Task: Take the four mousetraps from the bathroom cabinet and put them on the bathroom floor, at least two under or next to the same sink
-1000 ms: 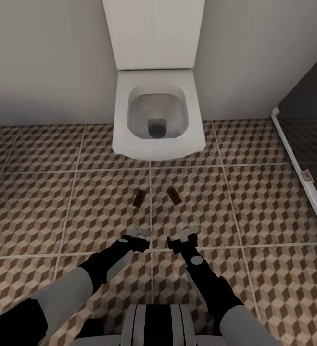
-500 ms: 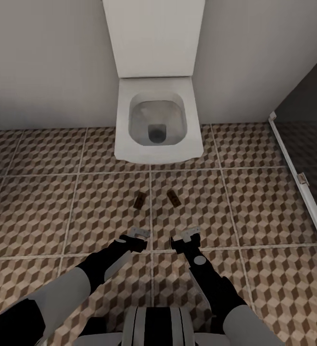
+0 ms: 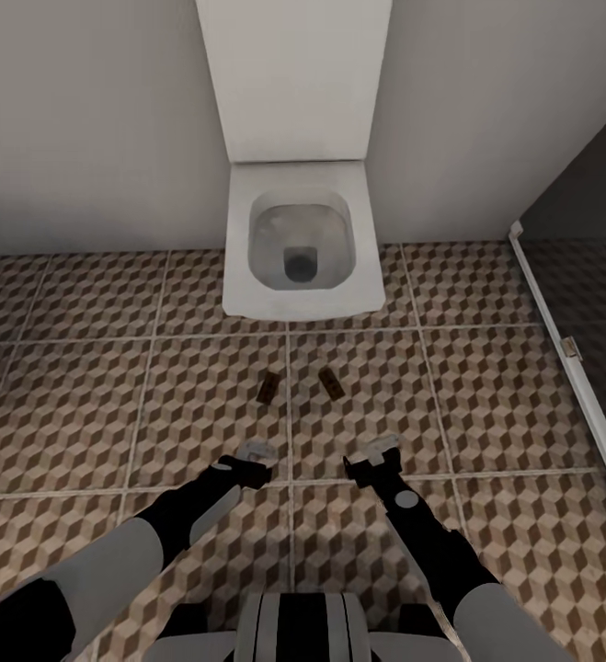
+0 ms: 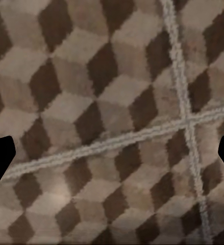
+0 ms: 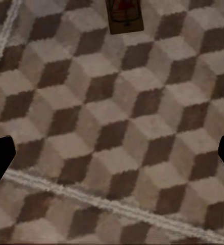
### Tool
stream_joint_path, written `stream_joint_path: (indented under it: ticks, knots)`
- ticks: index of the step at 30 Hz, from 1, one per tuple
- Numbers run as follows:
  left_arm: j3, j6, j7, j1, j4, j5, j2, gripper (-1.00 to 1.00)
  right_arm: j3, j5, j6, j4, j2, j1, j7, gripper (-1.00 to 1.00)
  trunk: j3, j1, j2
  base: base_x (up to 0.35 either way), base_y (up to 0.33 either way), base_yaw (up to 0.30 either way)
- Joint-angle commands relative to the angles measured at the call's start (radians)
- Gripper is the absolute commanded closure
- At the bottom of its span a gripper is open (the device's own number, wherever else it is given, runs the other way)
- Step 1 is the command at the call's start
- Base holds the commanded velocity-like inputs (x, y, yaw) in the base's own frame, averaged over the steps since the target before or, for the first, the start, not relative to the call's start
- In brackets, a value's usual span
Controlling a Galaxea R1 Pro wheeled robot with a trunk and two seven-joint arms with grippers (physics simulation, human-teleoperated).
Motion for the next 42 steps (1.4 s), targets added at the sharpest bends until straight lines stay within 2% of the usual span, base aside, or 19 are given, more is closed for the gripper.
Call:
stream_joint_path:
  ticks: [1, 4, 7, 12, 15, 16, 19, 28, 35, 36, 42]
  knots:
    - [-0.009, 0.002, 0.010, 0.001, -0.002, 0.011, 0.002, -1.00, 0.002, 0.010, 0.006, -0.001, -0.007, 0.000, 0.002, -1.00, 0.003, -0.004, 0.007, 0.000, 0.000, 0.000]
    - [-0.009, 0.000, 0.007, 0.019, 0.014, 0.011, 0.012, -1.00, 0.001, 0.008, -0.002, 0.002, -0.033, 0.001, 0.042, -1.00, 0.012, -0.016, 0.028, 0.000, 0.000, 0.000]
    - [-0.010, -0.001, 0.007, 0.026, 0.019, 0.011, 0.020, -1.00, 0.001, 0.008, -0.003, 0.005, -0.037, 0.002, 0.047, -1.00, 0.022, -0.027, 0.049, 0.000, 0.000, 0.000]
    - [-0.010, -0.008, 0.005, 0.041, 0.024, 0.011, 0.047, -1.00, 0.001, 0.009, -0.005, 0.007, -0.045, 0.004, 0.053, -1.00, 0.037, -0.046, 0.084, 0.000, 0.000, 0.000]
    - [-0.010, -0.031, 0.004, 0.051, 0.024, 0.011, 0.066, -1.00, 0.001, 0.008, -0.007, 0.007, -0.055, 0.006, 0.054, -1.00, 0.047, -0.058, 0.105, 0.000, 0.000, 0.000]
    - [-0.010, -0.055, 0.000, 0.057, 0.024, 0.011, 0.080, -1.00, 0.001, 0.008, -0.013, 0.008, -0.062, 0.006, 0.054, -1.00, 0.050, -0.062, 0.112, 0.000, 0.000, 0.000]
    - [-0.010, -0.094, -0.011, 0.065, 0.024, 0.011, 0.100, -1.00, 0.001, 0.008, -0.031, 0.010, -0.072, 0.007, 0.053, -1.00, 0.059, -0.073, 0.133, 0.000, 0.000, 0.000]
    - [-0.011, -0.156, -0.042, 0.097, 0.024, 0.012, 0.149, -1.00, 0.001, 0.008, -0.093, 0.041, -0.083, 0.009, 0.050, -1.00, 0.087, -0.108, 0.196, 0.000, 0.000, 0.000]
    - [-0.011, -0.195, -0.048, 0.137, 0.026, 0.013, 0.178, -1.00, 0.001, 0.008, -0.157, 0.128, -0.084, 0.010, 0.051, -1.00, 0.109, -0.134, 0.245, 0.000, 0.000, 0.000]
    - [-0.011, -0.218, -0.048, 0.158, 0.040, 0.013, 0.186, -1.00, 0.001, 0.008, -0.222, 0.194, -0.084, 0.011, 0.050, -1.00, 0.112, -0.138, 0.252, 0.000, 0.000, 0.000]
    - [-0.011, -0.256, -0.049, 0.170, 0.068, 0.014, 0.188, -1.00, 0.001, 0.007, -0.282, 0.253, -0.083, 0.011, 0.049, -1.00, 0.131, -0.161, 0.294, 0.000, 0.000, 0.000]
